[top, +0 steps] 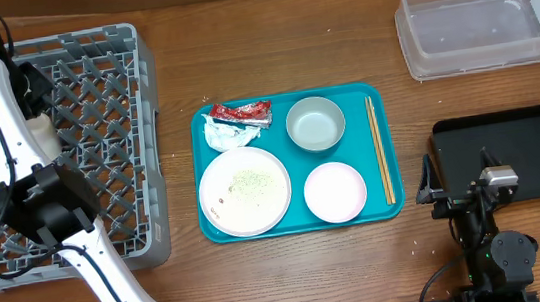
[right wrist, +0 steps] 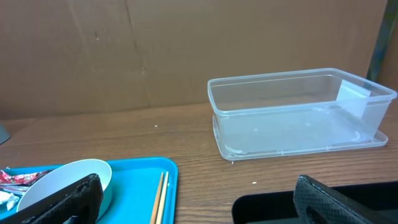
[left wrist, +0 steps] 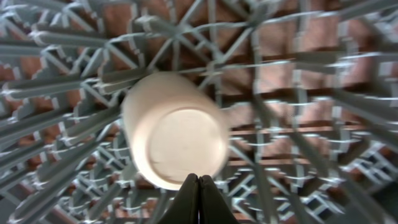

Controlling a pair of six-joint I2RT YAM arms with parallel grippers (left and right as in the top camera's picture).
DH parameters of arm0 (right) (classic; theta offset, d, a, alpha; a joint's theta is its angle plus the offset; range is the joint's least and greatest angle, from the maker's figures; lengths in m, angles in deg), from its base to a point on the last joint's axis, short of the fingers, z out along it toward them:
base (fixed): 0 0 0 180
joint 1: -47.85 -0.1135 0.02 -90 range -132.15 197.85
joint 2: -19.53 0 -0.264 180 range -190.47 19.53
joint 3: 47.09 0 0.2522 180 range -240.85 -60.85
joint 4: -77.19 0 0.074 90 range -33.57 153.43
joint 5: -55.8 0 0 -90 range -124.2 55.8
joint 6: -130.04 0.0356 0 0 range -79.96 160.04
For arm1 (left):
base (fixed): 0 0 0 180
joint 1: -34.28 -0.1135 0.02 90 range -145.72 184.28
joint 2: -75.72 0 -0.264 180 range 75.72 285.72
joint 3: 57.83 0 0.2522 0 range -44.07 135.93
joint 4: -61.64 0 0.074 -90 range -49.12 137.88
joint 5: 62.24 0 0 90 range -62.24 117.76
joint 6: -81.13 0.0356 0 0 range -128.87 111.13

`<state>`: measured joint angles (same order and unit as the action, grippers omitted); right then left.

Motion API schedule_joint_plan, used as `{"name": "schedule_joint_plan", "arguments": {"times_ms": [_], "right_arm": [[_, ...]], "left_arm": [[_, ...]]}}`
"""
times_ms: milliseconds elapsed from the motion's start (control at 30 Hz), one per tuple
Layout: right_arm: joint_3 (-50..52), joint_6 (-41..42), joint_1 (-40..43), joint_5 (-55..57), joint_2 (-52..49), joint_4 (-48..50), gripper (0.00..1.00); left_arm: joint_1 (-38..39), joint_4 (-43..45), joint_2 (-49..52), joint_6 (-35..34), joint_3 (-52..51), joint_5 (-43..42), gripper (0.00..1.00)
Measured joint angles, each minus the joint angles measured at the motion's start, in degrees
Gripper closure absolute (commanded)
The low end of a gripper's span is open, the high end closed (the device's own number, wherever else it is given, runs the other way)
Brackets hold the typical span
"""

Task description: Sort waste into correct bins and load items into the dishwasher

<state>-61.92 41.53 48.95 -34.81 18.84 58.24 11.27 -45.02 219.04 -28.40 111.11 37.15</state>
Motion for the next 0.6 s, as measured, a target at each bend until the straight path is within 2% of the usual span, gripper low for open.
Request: {"name": "schedule_joint_plan", "arguments": {"times_ms": [200,600], "right_arm": [[0.0,0.0,0.0,0.0,0.0,0.0,0.00],[0.0,0.0,0.0,0.0,0.0,0.0,0.00]], "left_arm": [[-0.9,-1.4,0.3,-0.5,0.0,2.9,0.96],[-4.2,-1.8,0.3,-1.1,0.0,1.9,0.96]]}}
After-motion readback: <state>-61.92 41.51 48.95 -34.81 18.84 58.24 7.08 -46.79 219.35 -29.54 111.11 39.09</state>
